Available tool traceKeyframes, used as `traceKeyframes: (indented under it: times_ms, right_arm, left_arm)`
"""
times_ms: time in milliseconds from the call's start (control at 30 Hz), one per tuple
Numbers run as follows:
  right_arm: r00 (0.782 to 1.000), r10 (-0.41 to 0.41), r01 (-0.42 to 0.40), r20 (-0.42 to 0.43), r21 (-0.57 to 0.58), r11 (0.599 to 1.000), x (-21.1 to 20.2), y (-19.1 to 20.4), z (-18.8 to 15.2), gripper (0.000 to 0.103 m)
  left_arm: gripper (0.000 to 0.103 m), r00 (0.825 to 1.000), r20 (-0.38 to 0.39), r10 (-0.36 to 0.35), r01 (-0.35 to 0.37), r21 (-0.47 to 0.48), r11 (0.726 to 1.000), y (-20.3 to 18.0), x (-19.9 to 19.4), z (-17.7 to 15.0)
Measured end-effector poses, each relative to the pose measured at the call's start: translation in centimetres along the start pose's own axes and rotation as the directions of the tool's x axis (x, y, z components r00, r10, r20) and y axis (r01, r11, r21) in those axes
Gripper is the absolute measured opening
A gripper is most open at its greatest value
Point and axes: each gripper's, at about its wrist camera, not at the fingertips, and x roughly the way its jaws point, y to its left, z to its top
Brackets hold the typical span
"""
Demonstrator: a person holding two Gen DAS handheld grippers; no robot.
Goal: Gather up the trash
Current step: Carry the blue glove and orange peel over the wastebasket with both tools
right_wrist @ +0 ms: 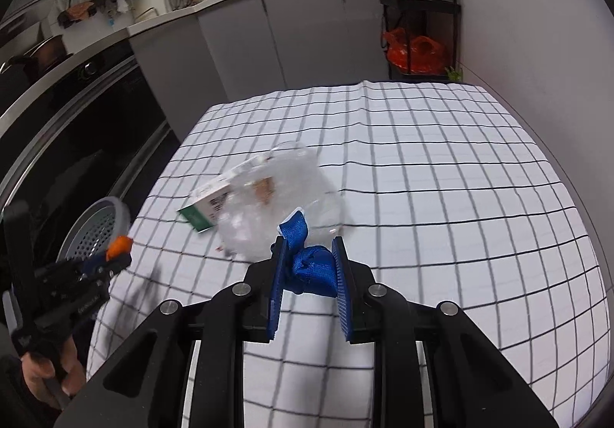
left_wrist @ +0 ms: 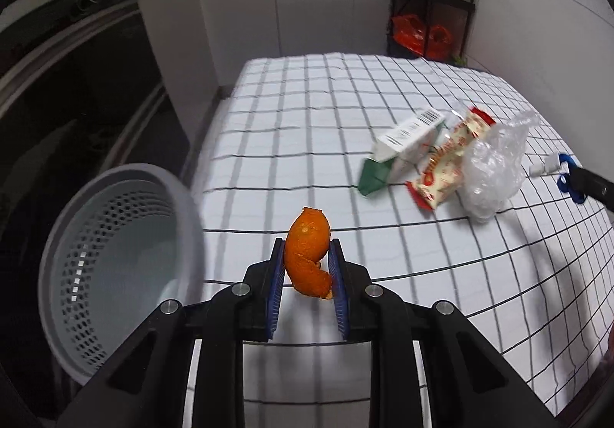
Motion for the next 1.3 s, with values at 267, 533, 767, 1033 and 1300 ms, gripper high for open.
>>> traceKeyframes:
  times_ms: [267, 533, 767, 1033, 1300]
  right_arm:
    - [0.996, 0.083, -0.082, 0.012, -0.071, 0.994, -1.2, 6.5, -0.8, 0.023]
    - [0.981, 0.194, -0.192, 0.002, -0.149, 0.970, -0.5, 14.3, -0.4, 0.023]
    - [0.953, 0.298, -0.302, -0.050, -0.212, 0.929, 1.9, 21.0, 0.0, 0.023]
    - [0.921, 0.372, -0.389, -0.116, -0.264, 0.882, 5.5, 27.0, 0.4, 0.023]
    - [0.914, 0.370, -0.404, -0.170, -0.270, 0.874, 9.3, 29.4, 1.1, 0.023]
  left_arm:
    - [0.023, 0.994, 0.060, 0.095, -0.090, -0.077, 0.993, 6.5, -4.3, 0.4]
    - [0.023, 0.980, 0.089, 0.180, -0.169, -0.117, 0.979, 12.1, -7.3, -1.0]
    - [0.023, 0.974, 0.097, 0.207, -0.184, -0.199, 0.962, 16.5, -7.6, -1.3]
    - [0.023, 0.968, 0.055, 0.244, -0.223, -0.251, 0.942, 19.6, -6.0, -1.6]
    - [0.023, 0.968, -0.010, 0.249, -0.242, -0.283, 0.928, 21.7, -4.0, -2.1]
